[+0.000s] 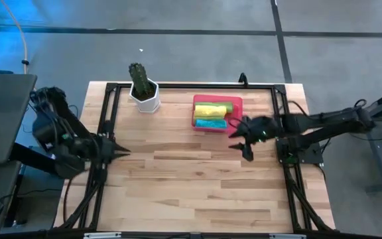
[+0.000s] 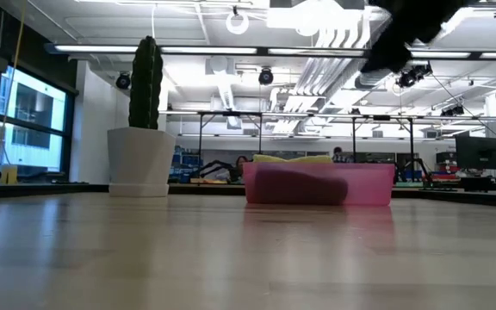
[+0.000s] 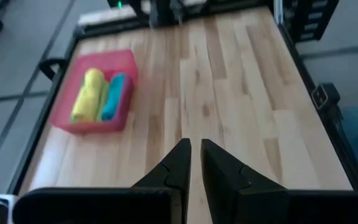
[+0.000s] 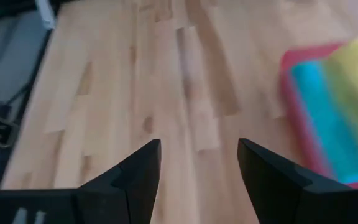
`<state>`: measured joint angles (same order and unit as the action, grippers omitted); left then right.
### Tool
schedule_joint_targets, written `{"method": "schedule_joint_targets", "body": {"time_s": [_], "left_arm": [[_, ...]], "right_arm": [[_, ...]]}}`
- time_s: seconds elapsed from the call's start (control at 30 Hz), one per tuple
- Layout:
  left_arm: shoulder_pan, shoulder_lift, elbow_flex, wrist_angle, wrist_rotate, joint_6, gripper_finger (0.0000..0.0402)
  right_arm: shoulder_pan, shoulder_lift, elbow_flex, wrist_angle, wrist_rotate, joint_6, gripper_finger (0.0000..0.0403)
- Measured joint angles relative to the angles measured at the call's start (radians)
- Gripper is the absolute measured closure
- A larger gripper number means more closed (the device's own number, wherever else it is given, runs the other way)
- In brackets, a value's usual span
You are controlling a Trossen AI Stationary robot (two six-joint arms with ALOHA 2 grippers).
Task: Roll microfiber towels into tight, uniform cylinder then place into a basket
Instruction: Return to Home Position
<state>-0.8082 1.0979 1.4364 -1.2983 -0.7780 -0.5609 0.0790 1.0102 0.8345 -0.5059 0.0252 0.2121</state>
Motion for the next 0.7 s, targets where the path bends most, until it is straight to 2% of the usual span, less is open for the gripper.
{"method": "schedule_joint_targets", "body": {"time_s": [0.2, 0.33, 0.53, 0.7], "left_arm": [[-0.036, -0.086, 0.0, 0.001, -0.081, 0.023, 0.0371], [-0.046, -0.136, -0.038, 0.024, -0.126, 0.022, 0.0371], [-0.046, -0.254, -0.253, 0.111, -0.153, -0.067, 0.0371], [-0.045, -0.363, -0.501, 0.377, -0.152, -0.078, 0.0371]], "right_arm": [[0.112, -0.187, -0.357, 0.324, 0.059, 0.194, 0.0199], [0.174, -0.291, -0.521, 0.538, 0.119, 0.225, 0.0199], [0.231, -0.4, -0.673, 0.752, 0.201, 0.173, 0.0199], [0.25, -0.442, -0.761, 0.876, 0.279, 0.121, 0.0199]]}}
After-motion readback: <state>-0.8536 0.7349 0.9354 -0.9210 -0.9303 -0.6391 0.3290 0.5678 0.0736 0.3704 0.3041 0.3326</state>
